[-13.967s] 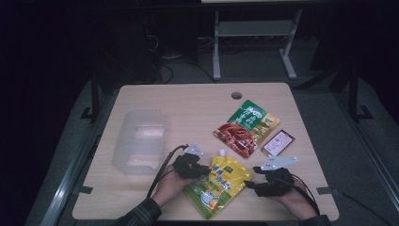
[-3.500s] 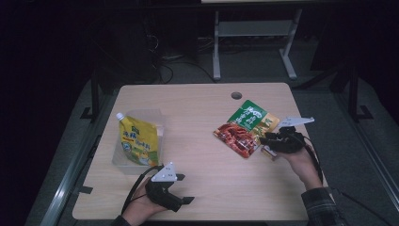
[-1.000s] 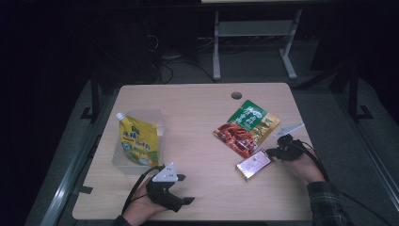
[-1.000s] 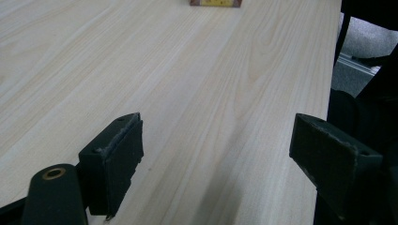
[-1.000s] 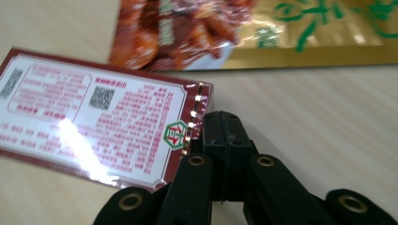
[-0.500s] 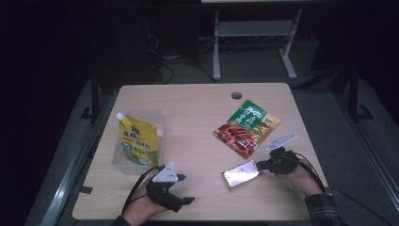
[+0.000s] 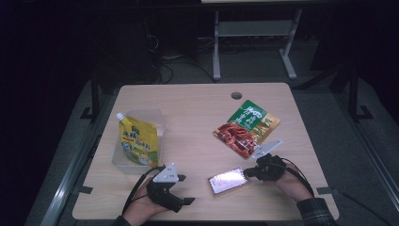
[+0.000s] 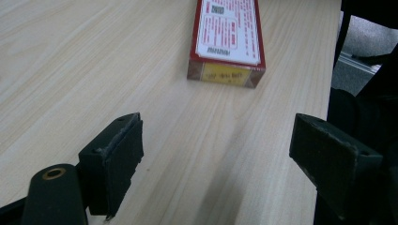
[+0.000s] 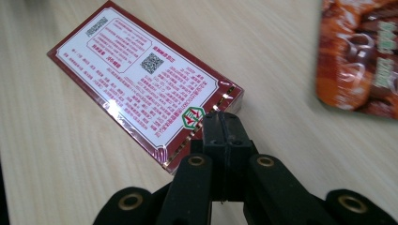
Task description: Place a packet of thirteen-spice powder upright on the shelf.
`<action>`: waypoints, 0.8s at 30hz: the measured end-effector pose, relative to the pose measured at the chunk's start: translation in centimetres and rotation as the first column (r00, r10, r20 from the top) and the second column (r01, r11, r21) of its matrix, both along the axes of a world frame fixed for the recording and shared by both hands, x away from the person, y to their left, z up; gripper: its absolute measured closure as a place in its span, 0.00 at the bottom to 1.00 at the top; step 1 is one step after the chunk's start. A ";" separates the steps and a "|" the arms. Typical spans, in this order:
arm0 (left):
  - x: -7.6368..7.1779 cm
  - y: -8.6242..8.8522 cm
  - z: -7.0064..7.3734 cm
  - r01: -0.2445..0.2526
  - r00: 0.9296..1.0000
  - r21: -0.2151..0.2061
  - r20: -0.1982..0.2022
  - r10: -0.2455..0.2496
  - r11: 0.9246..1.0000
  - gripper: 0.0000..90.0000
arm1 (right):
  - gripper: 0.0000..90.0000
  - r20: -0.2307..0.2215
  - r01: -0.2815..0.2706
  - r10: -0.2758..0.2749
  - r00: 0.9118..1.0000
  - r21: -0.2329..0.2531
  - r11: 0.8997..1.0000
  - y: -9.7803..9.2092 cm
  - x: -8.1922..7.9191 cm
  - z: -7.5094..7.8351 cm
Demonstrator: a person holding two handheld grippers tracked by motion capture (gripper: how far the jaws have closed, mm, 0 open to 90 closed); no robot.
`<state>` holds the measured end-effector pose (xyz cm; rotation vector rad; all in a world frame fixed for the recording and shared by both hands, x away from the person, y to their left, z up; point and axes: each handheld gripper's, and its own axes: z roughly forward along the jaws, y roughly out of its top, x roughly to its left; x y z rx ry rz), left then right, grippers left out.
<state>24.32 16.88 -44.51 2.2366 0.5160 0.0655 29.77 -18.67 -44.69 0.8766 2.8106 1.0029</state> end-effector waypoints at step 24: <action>0.3 -2.5 -0.6 0.064 0.998 0.019 0.001 -0.064 0.998 0.19 | 0.59 0.033 0.050 -0.052 0.998 0.057 0.997 -0.2 -2.3 0.5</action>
